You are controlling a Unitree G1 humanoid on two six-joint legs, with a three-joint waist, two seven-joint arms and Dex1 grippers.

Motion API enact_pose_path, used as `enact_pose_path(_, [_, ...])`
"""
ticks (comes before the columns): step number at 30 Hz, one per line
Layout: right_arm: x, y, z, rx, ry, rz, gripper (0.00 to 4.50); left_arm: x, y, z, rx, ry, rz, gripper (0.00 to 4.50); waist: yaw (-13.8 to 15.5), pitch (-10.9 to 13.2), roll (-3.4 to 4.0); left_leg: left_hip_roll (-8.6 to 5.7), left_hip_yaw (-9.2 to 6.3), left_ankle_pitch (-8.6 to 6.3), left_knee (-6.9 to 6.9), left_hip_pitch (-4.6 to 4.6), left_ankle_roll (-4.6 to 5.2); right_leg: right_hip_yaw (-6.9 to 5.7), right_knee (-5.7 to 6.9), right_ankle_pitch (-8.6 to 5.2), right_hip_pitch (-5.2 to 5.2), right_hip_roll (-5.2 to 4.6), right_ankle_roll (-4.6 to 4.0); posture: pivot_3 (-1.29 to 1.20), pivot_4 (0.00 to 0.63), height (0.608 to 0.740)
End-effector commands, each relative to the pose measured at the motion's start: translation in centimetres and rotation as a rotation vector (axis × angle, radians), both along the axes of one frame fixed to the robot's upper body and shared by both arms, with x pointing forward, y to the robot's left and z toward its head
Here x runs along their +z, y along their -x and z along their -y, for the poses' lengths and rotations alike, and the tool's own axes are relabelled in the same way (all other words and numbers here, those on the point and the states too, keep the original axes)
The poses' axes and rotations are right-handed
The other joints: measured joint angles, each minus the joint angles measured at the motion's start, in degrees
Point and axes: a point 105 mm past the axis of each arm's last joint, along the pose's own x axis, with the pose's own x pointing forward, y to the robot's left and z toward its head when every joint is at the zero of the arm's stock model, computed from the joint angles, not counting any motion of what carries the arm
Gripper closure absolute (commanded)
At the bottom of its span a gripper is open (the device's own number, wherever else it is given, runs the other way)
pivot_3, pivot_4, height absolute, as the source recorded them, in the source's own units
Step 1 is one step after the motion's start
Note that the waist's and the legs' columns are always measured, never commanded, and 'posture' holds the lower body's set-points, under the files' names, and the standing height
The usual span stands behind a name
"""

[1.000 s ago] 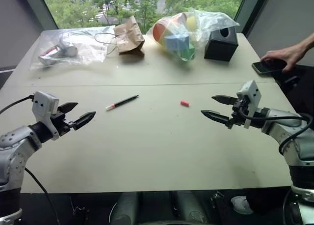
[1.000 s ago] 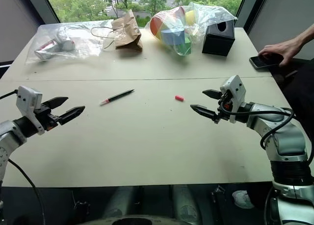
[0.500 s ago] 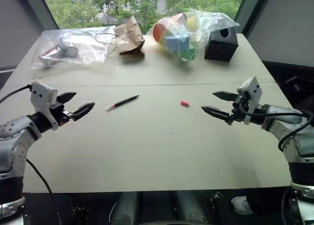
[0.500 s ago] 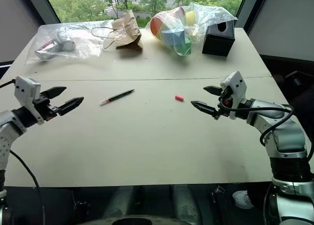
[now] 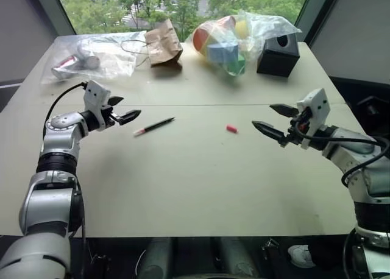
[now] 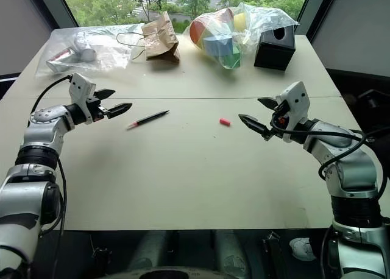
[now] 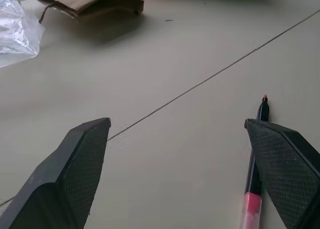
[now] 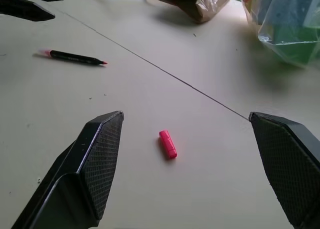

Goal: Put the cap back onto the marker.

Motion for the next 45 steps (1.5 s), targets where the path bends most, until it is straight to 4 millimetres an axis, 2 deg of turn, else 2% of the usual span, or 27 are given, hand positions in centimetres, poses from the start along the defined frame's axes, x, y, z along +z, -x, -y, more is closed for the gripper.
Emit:
enact_pose_path(1, [1.6,0.8,0.0,-0.01,-0.014,0.068,0.34,0.4,-0.3,1.2,-0.063,-0.004,-0.007,0.01,0.0,0.0,-0.01,-0.01,0.0,0.0,0.02,-0.01,0.0,0.0,0.0,0.01,0.0,0.0,0.01,0.0,0.15,0.74])
enact_pose_path(8, [1.0,1.5,-0.1,-0.036,-0.019,0.062,0.34,-0.7,-0.2,4.2,-0.202,-0.053,-0.086,0.01,0.1,0.0,-0.01,-0.01,-0.02,0.0,0.13,-0.02,0.01,0.0,0.09,0.02,0.01,0.01,0.03,0.0,0.15,0.74])
enact_pose_path(15, [1.2,1.9,0.0,-0.064,-0.029,0.075,0.34,-2.4,-0.8,6.0,-0.196,-0.183,-0.11,0.01,0.0,0.0,-0.01,-0.01,-0.04,0.0,0.15,-0.01,0.01,0.01,0.18,0.02,0.0,0.01,0.03,0.0,0.15,0.74])
enact_pose_path(20, [1.1,2.2,0.1,-0.086,-0.04,0.08,0.34,-4.1,-0.7,6.5,-0.191,-0.255,-0.146,0.01,0.1,0.0,-0.03,-0.01,-0.06,0.0,0.19,0.02,0.01,0.0,0.26,0.02,0.01,0.03,0.04,0.0,0.15,0.74])
enact_pose_path(25, [1.0,2.2,0.2,-0.098,-0.043,0.083,0.34,-4.7,-0.6,6.4,-0.178,-0.261,-0.166,0.01,0.0,0.0,-0.04,-0.03,-0.05,0.0,0.32,0.12,0.01,0.02,0.54,0.01,0.03,0.03,0.03,0.0,0.15,0.74])
enact_pose_path(28, [1.0,2.1,0.3,-0.104,-0.044,0.085,0.34,-5.0,-0.5,6.1,-0.17,-0.255,-0.18,0.8,0.0,0.0,-0.04,-0.03,-0.05,0.0,0.35,0.2,0.01,0.02,0.67,0.0,0.05,0.04,0.02,0.0,0.15,0.74])
enact_pose_path(35, [0.9,1.8,0.5,-0.106,-0.044,0.081,0.34,-5.3,-0.2,5.3,-0.142,-0.2,-0.216,4.19,-0.3,0.0,-0.04,0.02,-0.03,0.0,0.33,0.45,0.01,0.06,0.73,-0.08,0.2,0.1,-0.12,0.0,0.15,0.74])
enact_pose_path(42, [0.5,1.3,0.9,-0.108,-0.047,0.068,0.34,-5.0,-0.3,4.6,-0.11,-0.157,-0.208,4.19,-0.4,0.0,-0.04,0.03,-0.02,0.0,0.31,0.45,0.02,0.07,0.73,-0.01,0.19,0.11,0.0,0.0,0.15,0.74])
enact_pose_path(45, [0.4,0.8,1.4,-0.12,-0.039,0.066,0.34,-3.7,-0.6,4.8,-0.116,-0.111,-0.168,4.19,-0.4,0.0,-0.04,0.03,-0.01,0.0,0.31,0.45,0.02,0.07,0.73,-0.01,0.18,0.11,0.0,0.0,0.15,0.74])
